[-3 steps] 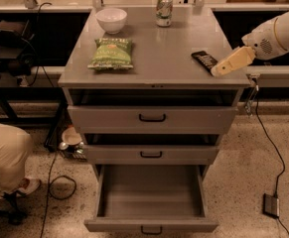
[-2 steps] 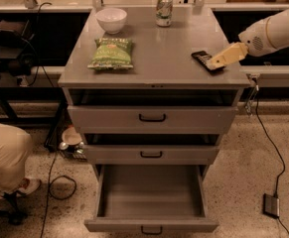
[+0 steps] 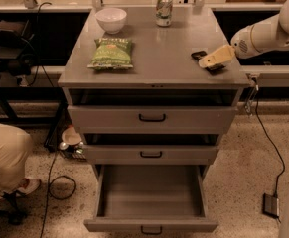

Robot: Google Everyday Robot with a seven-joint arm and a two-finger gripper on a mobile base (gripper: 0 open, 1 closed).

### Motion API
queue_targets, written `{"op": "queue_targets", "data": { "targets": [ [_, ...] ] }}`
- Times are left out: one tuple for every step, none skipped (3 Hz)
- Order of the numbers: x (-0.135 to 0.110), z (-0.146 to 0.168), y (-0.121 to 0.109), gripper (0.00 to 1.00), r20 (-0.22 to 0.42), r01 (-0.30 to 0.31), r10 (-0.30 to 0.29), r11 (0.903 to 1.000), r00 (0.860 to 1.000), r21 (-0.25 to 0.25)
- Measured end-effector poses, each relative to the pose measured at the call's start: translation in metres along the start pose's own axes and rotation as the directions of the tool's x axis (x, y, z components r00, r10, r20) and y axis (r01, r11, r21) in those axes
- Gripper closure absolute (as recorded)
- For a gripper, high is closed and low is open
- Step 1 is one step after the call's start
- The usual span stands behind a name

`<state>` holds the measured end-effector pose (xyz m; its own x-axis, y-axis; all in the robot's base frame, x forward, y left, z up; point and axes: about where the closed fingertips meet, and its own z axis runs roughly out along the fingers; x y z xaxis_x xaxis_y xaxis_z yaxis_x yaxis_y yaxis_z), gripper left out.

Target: Place rxbar chocolate into bottom drawer

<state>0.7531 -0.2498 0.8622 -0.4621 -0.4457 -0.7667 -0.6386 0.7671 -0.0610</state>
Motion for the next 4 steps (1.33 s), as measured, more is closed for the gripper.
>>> {"op": "queue_targets", "data": {
  "targets": [
    [0.002,0.019,0.002,0.18,-0.021,-0.006,0.006,1.0,1.0,-0.003],
    [0.005,0.034,0.005,0.42,-0.034,-0.014,0.013,0.9998,0.999,-0.015],
    [0.011,0.046,0.008,0.73,-0.047,-0.025,0.023,0.9992,0.999,-0.03],
    [0.008,0.044,0.008,0.96,-0.047,-0.025,0.023,0.9992,0.999,-0.03]
  ]
}}
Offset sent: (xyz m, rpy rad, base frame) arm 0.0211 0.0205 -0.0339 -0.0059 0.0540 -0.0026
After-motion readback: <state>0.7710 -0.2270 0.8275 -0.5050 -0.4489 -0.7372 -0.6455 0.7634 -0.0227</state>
